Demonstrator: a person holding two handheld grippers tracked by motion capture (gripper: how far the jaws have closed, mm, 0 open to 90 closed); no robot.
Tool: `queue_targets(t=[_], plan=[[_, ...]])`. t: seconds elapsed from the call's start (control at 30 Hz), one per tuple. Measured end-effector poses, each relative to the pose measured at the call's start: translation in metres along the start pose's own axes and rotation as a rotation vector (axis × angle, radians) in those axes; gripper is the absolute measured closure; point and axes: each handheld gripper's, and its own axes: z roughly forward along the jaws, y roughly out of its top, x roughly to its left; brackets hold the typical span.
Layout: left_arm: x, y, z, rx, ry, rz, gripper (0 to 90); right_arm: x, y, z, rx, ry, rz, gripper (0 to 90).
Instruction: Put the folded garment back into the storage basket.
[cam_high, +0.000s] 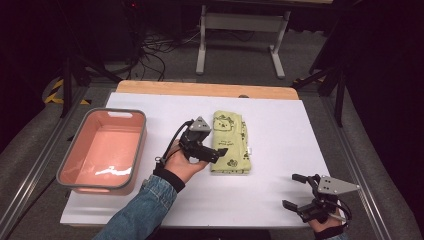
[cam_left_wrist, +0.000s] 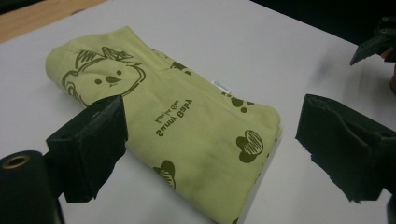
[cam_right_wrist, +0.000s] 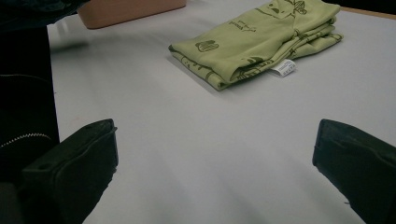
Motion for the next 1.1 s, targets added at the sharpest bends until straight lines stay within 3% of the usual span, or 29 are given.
queue_targets(t=[0.1,0.2,0.37,0.5,0.63,0.83,1.1], plan=[[0.006,0.004,0.004,0.011,0.005,-0.039,10.8,0.000,0.000,0.000,0.001,0.000,-0.001,0.5],[0.011,0.007,0.007,0.013,0.018,-0.038,11.7,0.000,0.000,0.000,0.000,0.001,0.000,0.5],[0.020,0.010,0.019,0.065,0.037,-0.056,12.4,0.000,0.000,0.000,-0.002,0.002,-0.001,0.5],[0.024,0.013,0.025,0.068,0.040,-0.070,13.4,0.000,0.000,0.000,-0.002,0.003,0.000,0.5],[0.033,0.017,0.036,0.095,0.076,-0.097,11.3,0.000,0.000,0.000,-0.003,0.004,0.000,0.5],[0.038,0.020,0.046,0.121,0.128,-0.105,11.5,0.000,-0.001,-0.001,-0.003,0.003,0.001,0.5],[0.049,0.023,0.058,0.136,0.134,-0.171,14.9,0.000,-0.001,0.000,-0.002,0.004,0.000,0.5]])
